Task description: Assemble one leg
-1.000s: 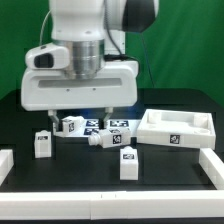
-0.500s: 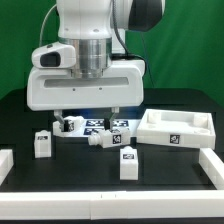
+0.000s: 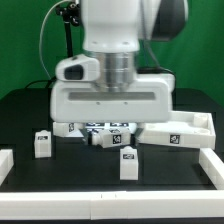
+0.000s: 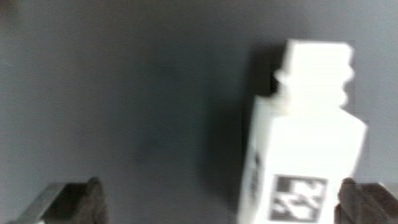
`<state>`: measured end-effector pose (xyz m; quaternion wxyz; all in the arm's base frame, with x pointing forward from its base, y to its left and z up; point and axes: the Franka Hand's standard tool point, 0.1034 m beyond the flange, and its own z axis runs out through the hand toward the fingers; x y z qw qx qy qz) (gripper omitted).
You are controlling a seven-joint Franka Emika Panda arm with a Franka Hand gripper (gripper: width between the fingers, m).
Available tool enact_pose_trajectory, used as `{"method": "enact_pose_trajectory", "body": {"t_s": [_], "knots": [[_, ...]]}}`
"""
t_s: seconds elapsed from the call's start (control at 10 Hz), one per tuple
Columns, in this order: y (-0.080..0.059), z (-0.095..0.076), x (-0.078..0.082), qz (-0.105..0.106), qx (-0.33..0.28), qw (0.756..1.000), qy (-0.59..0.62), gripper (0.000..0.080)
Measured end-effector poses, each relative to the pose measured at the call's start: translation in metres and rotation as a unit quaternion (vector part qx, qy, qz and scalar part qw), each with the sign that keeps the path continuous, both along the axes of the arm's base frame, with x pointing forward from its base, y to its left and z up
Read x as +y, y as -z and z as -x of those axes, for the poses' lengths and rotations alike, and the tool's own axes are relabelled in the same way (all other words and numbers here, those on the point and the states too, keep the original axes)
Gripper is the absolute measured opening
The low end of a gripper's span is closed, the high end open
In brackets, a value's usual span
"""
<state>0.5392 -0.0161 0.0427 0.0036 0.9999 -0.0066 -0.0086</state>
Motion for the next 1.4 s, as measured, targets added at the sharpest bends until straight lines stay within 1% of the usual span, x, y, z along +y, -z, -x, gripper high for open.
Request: {"method": "enact_pose_trajectory", "body": {"t_s": [0.1,0.2,0.3,0.4,0.5,0.6,0.7,0.9,1.0,1.1,1.3,1.4], "knots": [[0.001,-0.006,0.001,-0.009,-0.004,1.000,0.009,0.0649],[0.001,-0.013,0.004,-0.012,-0.007,1.000,0.024,0.0649],[0.003,-0.020,0.017,-0.013,-0.010,0.999,0.030,0.0649],[0.011,-0.020,0.030,-0.010,-0.006,0.999,0.035,0.0649],[0.023,-0.018,0.028,-0.006,-0.008,1.000,0.024,0.0649],[0.030,-0.016,0.027,-0.005,-0.006,1.000,0.028,0.0649],[0.034,-0.013,0.033,-0.004,-0.002,1.000,0.026,0.0649],[0.036,-0.002,0.022,0.000,-0.004,1.000,0.012,0.0649],[0.036,-0.002,0.024,0.000,-0.004,1.000,0.012,0.0649],[0.037,-0.002,0.023,0.000,-0.004,1.000,0.012,0.0529],[0.036,-0.002,0.024,0.000,-0.004,1.000,0.012,0.0260],[0.037,-0.001,0.022,0.000,-0.003,1.000,0.013,0.0260]]}}
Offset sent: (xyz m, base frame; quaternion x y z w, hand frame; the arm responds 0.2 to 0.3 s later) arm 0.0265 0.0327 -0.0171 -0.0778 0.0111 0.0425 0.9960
